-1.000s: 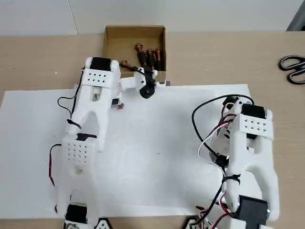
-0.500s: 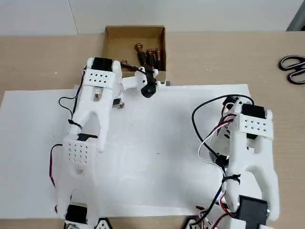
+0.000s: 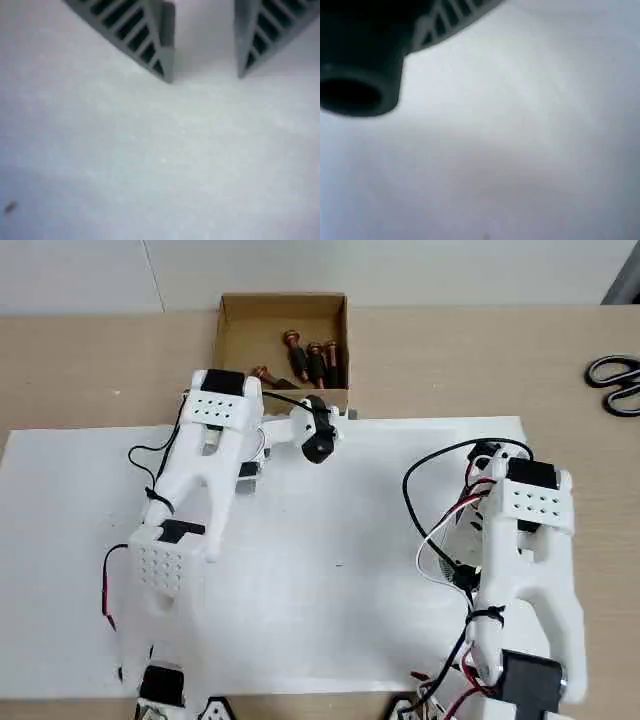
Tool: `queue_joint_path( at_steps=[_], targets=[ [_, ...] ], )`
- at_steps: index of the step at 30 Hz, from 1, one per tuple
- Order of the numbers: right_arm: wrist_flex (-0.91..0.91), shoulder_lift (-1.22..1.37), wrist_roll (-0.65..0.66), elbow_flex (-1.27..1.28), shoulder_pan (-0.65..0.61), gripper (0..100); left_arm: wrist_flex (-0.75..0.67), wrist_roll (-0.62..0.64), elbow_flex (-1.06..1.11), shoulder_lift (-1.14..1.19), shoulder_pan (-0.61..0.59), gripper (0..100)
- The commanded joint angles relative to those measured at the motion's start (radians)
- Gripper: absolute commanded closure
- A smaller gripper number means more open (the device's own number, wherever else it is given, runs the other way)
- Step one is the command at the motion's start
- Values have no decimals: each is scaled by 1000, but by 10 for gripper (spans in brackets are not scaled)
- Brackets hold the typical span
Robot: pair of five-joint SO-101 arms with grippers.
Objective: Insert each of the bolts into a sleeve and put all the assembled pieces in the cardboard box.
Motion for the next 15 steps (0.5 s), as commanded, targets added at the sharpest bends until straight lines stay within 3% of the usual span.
queue_joint_path(
  at_steps=[1,7,15],
  targets=[
    [-1,-38,-6,-6,7,995,12,9,-1,23,0,911],
    [-1,-38,-6,-6,7,995,5,23,-2,52,3,991],
    [-2,-38,-6,-6,7,995,28,26,-104,51,-2,994]
  ],
)
